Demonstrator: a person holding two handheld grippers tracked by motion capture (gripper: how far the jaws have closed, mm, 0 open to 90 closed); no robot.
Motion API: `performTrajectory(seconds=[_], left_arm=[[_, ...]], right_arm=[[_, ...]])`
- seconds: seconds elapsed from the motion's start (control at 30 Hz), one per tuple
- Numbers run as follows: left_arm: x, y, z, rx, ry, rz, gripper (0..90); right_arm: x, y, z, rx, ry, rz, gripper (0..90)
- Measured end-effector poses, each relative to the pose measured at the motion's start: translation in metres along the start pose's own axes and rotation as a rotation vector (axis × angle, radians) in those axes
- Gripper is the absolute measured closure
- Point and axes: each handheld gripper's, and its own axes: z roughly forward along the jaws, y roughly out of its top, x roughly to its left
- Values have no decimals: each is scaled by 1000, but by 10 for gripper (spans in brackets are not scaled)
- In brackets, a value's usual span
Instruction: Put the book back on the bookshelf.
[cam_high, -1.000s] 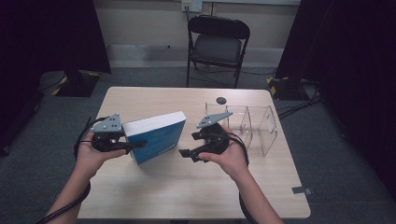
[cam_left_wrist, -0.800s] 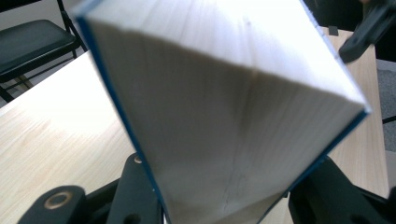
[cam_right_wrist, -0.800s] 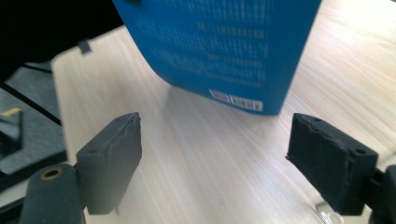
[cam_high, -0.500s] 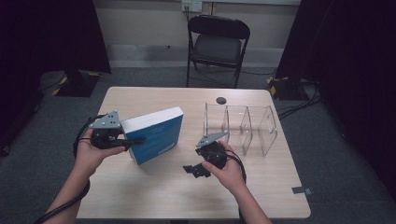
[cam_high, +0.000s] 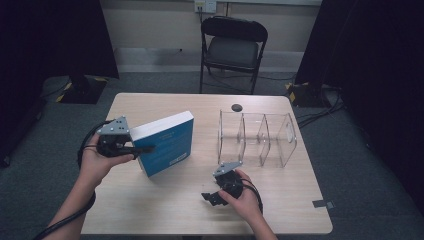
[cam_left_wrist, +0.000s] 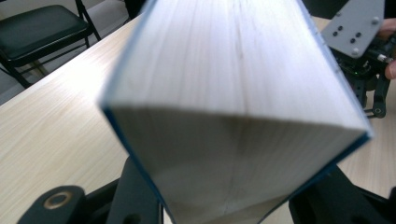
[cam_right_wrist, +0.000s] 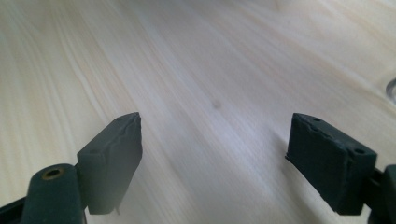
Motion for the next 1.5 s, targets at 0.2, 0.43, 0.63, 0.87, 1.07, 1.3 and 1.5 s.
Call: performTrajectory(seconds=[0.2, 0.43, 0.63, 0.87, 1.07, 1.3, 1.5], left_arm=[[2, 3, 0, 22, 16, -16, 591], [6, 5, -1, 32, 56, -27, 583], [6, 8, -1, 53, 73, -30, 574], [4, 14, -4, 66, 109, -8, 473], [5, 22, 1, 134, 113, -34, 341], [7, 23, 4, 165, 124, -47, 247], [9, 27, 2, 178, 133, -97, 180]], right_arm=[[2, -9, 3, -37, -23, -25, 180], [7, -15, 6, -71, -64, -68, 164], [7, -15, 6, -72, -60, -70, 162], [7, -15, 6, -72, -61, -72, 162], [8, -15, 6, -72, -61, -72, 162], [7, -15, 6, -72, -61, -72, 161], [7, -15, 6, -72, -63, -72, 161]])
